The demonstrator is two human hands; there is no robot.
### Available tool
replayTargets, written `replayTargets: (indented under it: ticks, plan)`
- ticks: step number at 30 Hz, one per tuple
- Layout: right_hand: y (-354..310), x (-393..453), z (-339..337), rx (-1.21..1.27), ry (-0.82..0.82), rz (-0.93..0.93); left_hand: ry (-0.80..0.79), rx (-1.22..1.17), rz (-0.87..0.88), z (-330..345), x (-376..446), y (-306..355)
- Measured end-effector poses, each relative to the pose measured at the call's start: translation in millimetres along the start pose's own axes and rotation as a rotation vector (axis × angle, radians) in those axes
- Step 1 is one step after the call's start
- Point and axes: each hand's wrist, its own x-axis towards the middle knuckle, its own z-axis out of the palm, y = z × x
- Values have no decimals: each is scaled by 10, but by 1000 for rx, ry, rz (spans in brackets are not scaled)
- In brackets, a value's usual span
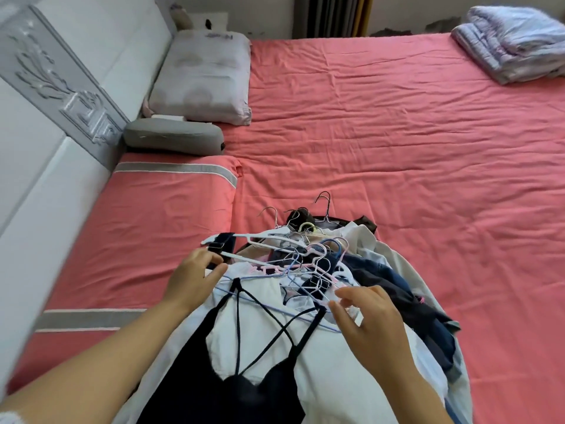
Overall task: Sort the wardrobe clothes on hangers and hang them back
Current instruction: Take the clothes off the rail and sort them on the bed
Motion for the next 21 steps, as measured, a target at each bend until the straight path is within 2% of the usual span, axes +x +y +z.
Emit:
replayTargets:
  ticks: [8, 11, 15, 18, 21]
  plan:
    - [-924, -156, 234, 78, -116, -220, 93, 14, -31, -871, -1204, -40]
    - [-1429, -398, 410, 100, -190, -329, 127, 32, -113, -1189, -1926, -158]
    - [-2129, -893, 606, 130, -285, -508, 216, 34, -264, -1523, -2982, -390]
    - [-2686, -1433, 701, 200, -358, -691, 250, 83, -345, -1746, -3863, -526]
    - [-3216, -2104, 796, 270, -437, -890, 350, 89, -450, -1924, -4845, -608]
